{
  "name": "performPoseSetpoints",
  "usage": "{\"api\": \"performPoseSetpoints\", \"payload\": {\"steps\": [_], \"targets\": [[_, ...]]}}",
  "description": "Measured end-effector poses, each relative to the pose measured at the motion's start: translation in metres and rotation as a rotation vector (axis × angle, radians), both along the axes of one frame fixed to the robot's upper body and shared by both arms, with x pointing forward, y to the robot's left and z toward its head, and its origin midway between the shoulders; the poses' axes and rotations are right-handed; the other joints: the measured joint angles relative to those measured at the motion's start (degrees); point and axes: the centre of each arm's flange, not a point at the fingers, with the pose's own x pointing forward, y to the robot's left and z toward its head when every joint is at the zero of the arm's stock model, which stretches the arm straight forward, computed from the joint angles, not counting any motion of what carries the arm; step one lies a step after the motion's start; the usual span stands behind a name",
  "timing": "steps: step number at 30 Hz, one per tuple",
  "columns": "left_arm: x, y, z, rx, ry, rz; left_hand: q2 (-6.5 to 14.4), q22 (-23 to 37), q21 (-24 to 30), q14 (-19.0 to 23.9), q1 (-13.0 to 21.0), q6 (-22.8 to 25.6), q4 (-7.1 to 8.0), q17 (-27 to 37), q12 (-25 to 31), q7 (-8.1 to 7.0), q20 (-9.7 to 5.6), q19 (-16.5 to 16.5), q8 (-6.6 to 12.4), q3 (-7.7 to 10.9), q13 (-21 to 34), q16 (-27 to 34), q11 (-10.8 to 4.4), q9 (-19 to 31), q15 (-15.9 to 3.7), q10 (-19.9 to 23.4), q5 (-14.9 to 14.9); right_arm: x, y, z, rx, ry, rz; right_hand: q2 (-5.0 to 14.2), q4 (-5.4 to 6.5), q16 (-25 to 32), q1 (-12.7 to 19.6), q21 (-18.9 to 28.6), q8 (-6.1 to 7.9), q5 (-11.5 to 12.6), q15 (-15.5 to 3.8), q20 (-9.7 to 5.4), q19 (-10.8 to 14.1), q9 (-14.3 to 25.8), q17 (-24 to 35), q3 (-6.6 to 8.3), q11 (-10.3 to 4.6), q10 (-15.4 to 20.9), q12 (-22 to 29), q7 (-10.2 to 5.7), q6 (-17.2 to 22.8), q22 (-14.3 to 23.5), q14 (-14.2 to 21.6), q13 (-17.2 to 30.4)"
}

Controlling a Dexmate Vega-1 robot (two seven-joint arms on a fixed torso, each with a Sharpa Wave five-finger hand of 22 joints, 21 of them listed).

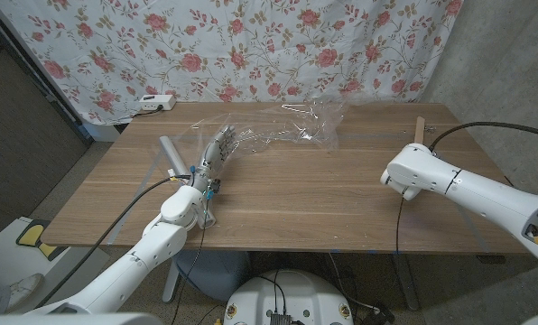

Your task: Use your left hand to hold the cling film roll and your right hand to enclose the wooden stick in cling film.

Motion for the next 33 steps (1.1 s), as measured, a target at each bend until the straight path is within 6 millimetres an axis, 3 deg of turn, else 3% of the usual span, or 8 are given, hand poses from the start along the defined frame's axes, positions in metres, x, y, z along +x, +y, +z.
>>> {"api": "performPoseSetpoints", "payload": {"steps": [12,15,18,22,25,27,28,33], "targets": [[0.002,-0.002,-0.001,0.000,0.004,-0.003,0.0,0.0,0.0,0.0,0.0,0.0,0.00,0.0,0.0,0.00,0.00,0.0,0.00,0.00,0.0,0.0,0.00,0.0,0.00,0.0,0.0,-0.003,-0.006,0.001,-0.001,-0.033,-0.023,0.00,0.00,0.7,0.0,0.0,-0.01,0.2,0.02,0.67,0.3,3.0,3.8,0.00,-0.41,-1.0,0.0,-1.17,-1.0,0.0,0.0,4.3],[0.002,-0.002,-0.001,-0.001,0.005,-0.003,0.0,0.0,0.0,0.0,0.0,0.0,0.00,0.0,0.0,0.00,0.00,0.0,0.00,0.00,0.0,0.0,0.00,0.0,0.00,0.0,0.0,-0.006,-0.004,-0.006,0.018,-0.060,-0.028,0.01,0.00,1.4,0.0,0.2,0.20,4.7,0.13,0.89,0.5,4.4,5.5,0.00,-0.41,-1.0,0.0,-1.44,-1.2,0.0,0.1,7.5],[0.002,-0.002,-0.001,-0.001,0.005,-0.004,0.0,0.0,0.0,0.0,0.0,0.0,0.00,0.0,0.0,0.00,0.00,0.0,0.00,0.00,0.0,0.0,0.00,0.0,0.00,0.0,0.0,-0.009,-0.004,-0.006,0.010,-0.090,-0.039,0.01,0.00,2.2,0.0,0.5,0.22,5.2,0.13,1.38,1.0,5.7,6.8,-0.01,-0.41,-1.0,0.0,-1.54,-1.3,0.1,0.1,9.4],[0.002,-0.003,0.000,-0.001,0.004,-0.005,0.0,0.0,0.0,0.0,0.0,0.0,0.00,0.0,0.0,0.00,0.00,0.0,0.00,0.00,0.0,0.0,0.00,0.0,0.00,0.0,0.0,-0.015,-0.005,-0.007,0.007,-0.133,-0.056,0.01,0.00,3.8,0.0,1.6,0.68,5.3,1.21,-0.59,4.2,8.3,7.8,0.00,-0.44,-1.0,0.7,-1.84,-1.4,0.3,3.8,15.1],[0.003,-0.004,0.000,0.001,0.003,-0.006,0.0,0.0,0.0,0.0,0.0,0.0,0.00,0.0,0.0,0.00,0.00,0.0,0.00,0.00,0.0,0.0,0.00,0.0,0.00,0.0,0.0,-0.019,-0.005,-0.007,-0.004,-0.161,-0.069,2.54,0.10,6.5,-2.6,3.1,0.68,4.0,-1.74,-2.90,8.1,10.3,13.2,0.10,-1.74,-3.9,1.2,-2.03,-1.6,0.7,9.8,18.7],[0.003,-0.005,0.001,0.001,0.002,-0.007,0.0,0.0,0.0,0.0,0.0,0.0,0.00,0.0,0.0,0.00,0.00,0.0,0.00,0.00,0.0,0.0,0.00,0.0,0.00,0.0,0.0,-0.021,-0.007,-0.004,-0.021,-0.178,-0.080,2.57,7.31,7.1,-2.6,4.3,0.66,3.6,-2.13,-4.40,10.9,12.2,14.5,7.31,-1.84,-7.7,10.2,-2.24,-1.9,0.9,11.5,19.6],[0.003,-0.005,0.001,0.001,0.002,-0.007,0.0,0.0,0.0,0.0,0.0,0.0,0.00,0.0,0.0,0.00,0.00,0.0,0.00,0.00,0.0,0.0,0.00,0.0,0.00,0.0,0.0,-0.022,-0.008,-0.001,-0.037,-0.191,-0.089,2.57,9.15,7.4,-2.6,4.8,0.66,3.4,-2.26,-5.21,11.9,12.9,15.1,9.15,-2.13,-8.0,11.1,-2.22,-1.8,1.1,12.1,20.8],[0.003,-0.006,0.001,0.005,0.001,-0.010,0.0,0.0,0.0,0.0,0.0,0.0,0.00,0.0,0.0,0.00,0.00,0.0,0.00,0.00,0.0,0.0,0.00,0.0,0.00,0.0,0.0,-0.032,-0.007,-0.007,-0.022,-0.232,-0.103,2.57,9.15,8.7,-2.6,6.7,0.69,3.0,-2.96,-7.19,15.2,13.7,17.5,9.14,-2.35,-8.2,15.1,-2.00,-1.6,1.5,14.5,22.0]]}}
